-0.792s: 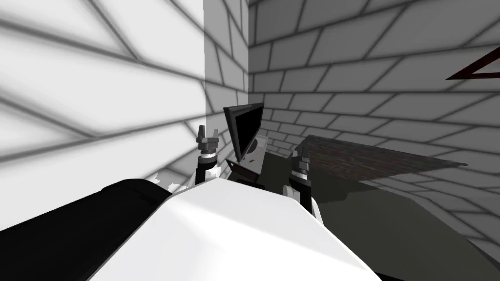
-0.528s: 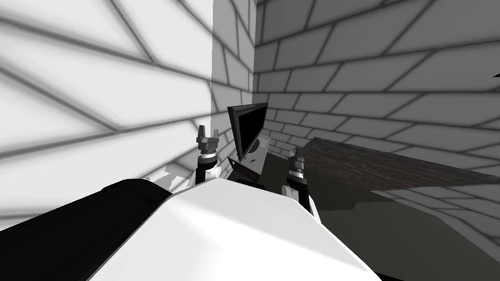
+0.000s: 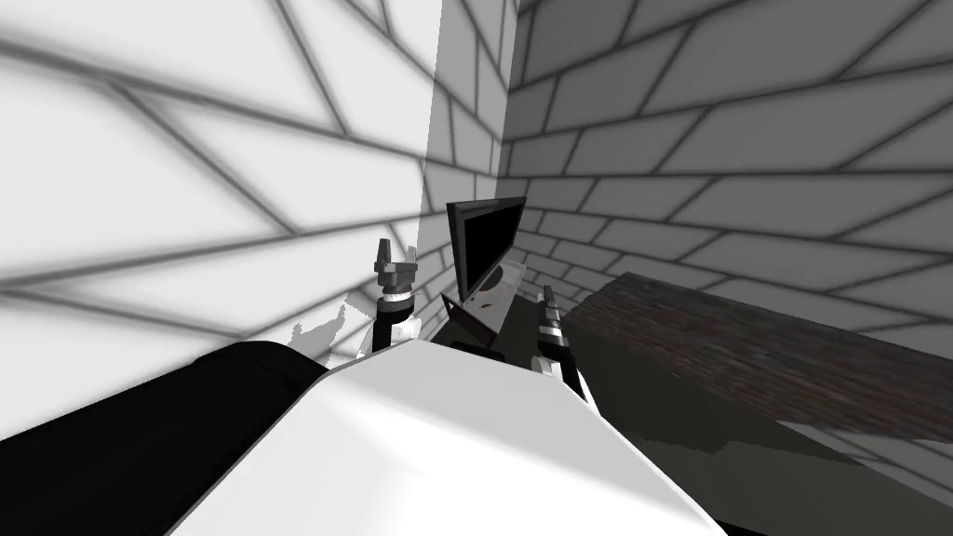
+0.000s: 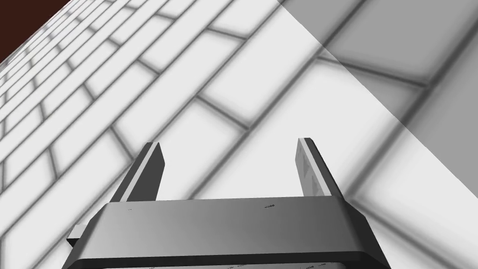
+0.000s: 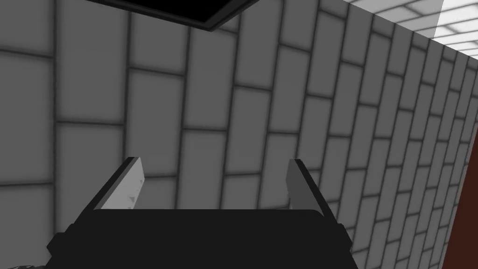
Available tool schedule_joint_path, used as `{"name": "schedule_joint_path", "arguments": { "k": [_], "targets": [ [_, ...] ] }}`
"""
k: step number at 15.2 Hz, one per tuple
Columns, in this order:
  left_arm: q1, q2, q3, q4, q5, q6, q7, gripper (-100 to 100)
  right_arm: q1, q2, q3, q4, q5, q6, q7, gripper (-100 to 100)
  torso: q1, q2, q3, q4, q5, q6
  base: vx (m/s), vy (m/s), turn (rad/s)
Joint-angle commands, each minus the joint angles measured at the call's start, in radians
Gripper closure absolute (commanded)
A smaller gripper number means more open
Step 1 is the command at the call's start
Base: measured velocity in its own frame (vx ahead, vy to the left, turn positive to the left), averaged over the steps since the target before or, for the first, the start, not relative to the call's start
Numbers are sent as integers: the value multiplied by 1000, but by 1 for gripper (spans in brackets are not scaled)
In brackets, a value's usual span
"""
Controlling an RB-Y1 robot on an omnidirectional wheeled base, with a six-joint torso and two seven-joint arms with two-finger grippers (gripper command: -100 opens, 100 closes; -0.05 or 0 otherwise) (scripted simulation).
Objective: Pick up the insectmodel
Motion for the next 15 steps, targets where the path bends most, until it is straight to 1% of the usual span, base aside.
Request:
{"name": "schedule_joint_path", "arguments": {
  "k": [1,2,3,4,5,6,7,8,9,10,11,12,13,15],
  "targets": [
    [0,0,0,0,0,0,0,0,-11,-17,30,33,-50,14,48,-100,0,0,0,0,0,0,-39,-83,283],
    [0,0,0,0,0,0,0,0,-11,-17,30,33,-50,14,48,-100,0,0,0,0,0,0,-23,-50,174],
    [0,0,0,0,0,0,0,0,-21,-51,70,72,-87,38,84,-100,1,0,0,0,0,0,-40,-67,314],
    [0,0,0,0,0,0,0,0,-21,-51,70,74,-106,38,103,-100,0,0,0,0,0,0,-50,-82,370],
    [0,0,0,0,0,0,0,0,-21,-51,70,74,-114,38,104,-100,0,1,0,0,0,0,-26,-50,181],
    [0,0,0,0,0,0,0,0,-32,-87,114,119,-146,63,140,-100,1,0,0,0,0,0,-41,-56,309],
    [0,0,0,0,0,0,0,0,-32,-87,114,119,-165,63,159,-100,1,0,0,0,0,0,-53,-63,371],
    [0,0,0,0,0,0,0,0,-32,-87,114,119,-183,63,165,-100,0,1,0,0,0,0,-32,-44,181],
    [0,0,0,0,0,0,0,0,-44,-124,158,167,-209,90,197,-100,1,0,0,0,0,0,-52,-64,385],
    [0,0,0,0,0,0,0,0,-44,-124,160,167,-229,90,217,-100,0,1,0,0,0,-1,-70,-79,422],
    [0,0,0,0,0,0,0,0,-44,-124,160,167,-252,90,230,-100,0,1,1,0,0,0,-41,-56,156],
    [0,0,0,0,0,0,0,0,-44,-124,160,167,-257,90,230,-100,0,1,1,0,0,1,-10,-31,-34],
    [0,0,0,0,0,0,0,0,-57,-161,208,217,-290,119,269,-100,1,-1,0,0,0,1,-19,-45,289],
    [0,0,0,0,0,0,0,0,-57,-161,209,217,-336,119,298,-100,0,0,0,0,0,0,-48,-66,313]
  ]
}}
